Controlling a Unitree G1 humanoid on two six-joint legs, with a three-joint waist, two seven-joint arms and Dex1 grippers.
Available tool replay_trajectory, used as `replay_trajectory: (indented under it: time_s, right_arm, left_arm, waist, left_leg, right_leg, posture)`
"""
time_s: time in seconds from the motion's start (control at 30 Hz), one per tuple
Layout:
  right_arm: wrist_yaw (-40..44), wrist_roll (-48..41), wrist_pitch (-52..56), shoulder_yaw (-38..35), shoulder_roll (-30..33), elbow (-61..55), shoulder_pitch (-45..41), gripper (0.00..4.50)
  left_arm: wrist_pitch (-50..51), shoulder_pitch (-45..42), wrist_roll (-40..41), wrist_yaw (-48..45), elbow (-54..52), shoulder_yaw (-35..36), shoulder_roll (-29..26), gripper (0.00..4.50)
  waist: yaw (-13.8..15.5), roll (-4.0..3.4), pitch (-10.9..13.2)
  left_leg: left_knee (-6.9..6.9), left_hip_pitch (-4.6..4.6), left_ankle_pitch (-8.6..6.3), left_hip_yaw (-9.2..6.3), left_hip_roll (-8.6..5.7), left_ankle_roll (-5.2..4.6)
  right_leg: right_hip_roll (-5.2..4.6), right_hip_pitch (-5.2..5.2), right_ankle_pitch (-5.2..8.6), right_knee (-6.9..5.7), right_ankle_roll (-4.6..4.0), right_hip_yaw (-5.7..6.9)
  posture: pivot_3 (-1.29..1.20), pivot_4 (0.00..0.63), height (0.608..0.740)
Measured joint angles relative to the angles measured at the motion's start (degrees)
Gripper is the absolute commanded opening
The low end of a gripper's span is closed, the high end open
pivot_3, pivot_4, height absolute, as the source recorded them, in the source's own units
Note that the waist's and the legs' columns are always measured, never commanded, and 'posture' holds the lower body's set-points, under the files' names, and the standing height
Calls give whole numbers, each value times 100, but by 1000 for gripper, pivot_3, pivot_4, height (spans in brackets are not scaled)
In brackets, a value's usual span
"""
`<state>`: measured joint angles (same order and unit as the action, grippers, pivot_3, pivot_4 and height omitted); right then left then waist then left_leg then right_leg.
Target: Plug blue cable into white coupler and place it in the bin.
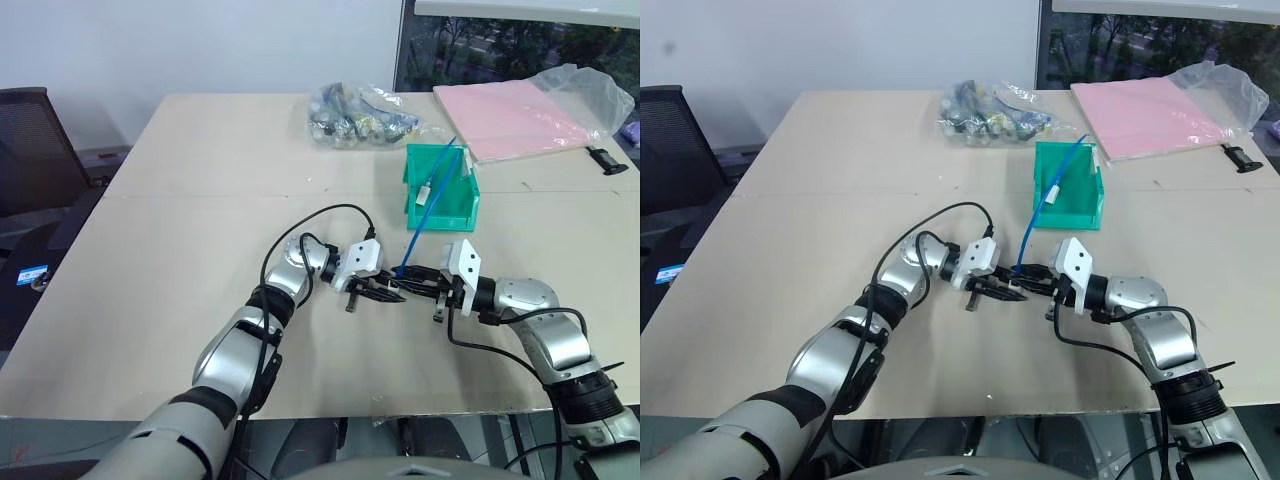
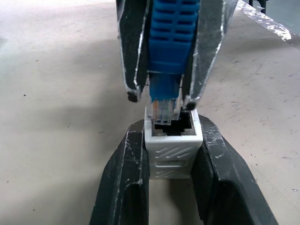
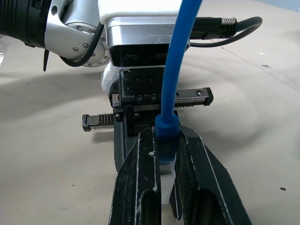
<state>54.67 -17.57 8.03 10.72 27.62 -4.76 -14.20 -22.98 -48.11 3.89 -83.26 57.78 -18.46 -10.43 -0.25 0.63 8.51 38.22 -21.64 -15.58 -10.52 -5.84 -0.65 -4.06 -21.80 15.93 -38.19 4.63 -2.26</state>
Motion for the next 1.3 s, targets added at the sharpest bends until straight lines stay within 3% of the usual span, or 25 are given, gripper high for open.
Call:
replay_trajectory:
  time_s: [0.63,0.8,0.9,1.0,1.17,1.3]
  right_arm:
    - [216,432,-427,214,142,106,-23,0]
    - [181,559,-19,422,220,88,-142,0]
    - [116,557,417,486,230,10,-160,0]
    - [83,575,491,555,247,12,-151,0]
    - [39,-26,308,69,-455,389,50,0]
    - [48,-343,418,-122,-654,453,-53,0]
  left_arm:
    - [6,4,-103,-26,21,96,44,603]
    - [21,34,-167,-18,61,117,36,603]
    - [28,62,-218,38,91,125,42,603]
    - [53,79,-287,84,133,132,56,603]
    - [71,112,-261,-34,123,233,-4,603]
    - [368,120,-189,-141,22,339,6,2381]
  waist:
    - [4,-5,-11]
    - [-29,-7,-69]
    - [-34,1,-133]
    - [-35,24,-173]
    - [-75,23,-166]
    - [-90,7,-148]
  left_leg:
    - [0,0,1,-3,-1,2]
    - [-1,10,-3,-4,-1,-4]
    - [-11,29,-6,-5,0,-9]
    - [-56,106,-9,-2,1,-12]
    - [-82,102,-8,-2,8,-11]
    - [-80,60,-6,6,5,-8]
  right_leg:
    - [0,4,0,3,0,4]
    - [2,12,0,4,1,4]
    - [2,29,1,9,1,2]
    - [1,88,6,32,6,-2]
    - [4,66,4,30,2,-11]
    - [2,20,2,19,0,-23]
  posture:
    - [0,150,740]
    - [0,150,740]
    - [0,150,740]
    - [0,150,740]
    - [0,150,740]
    - [0,150,740]
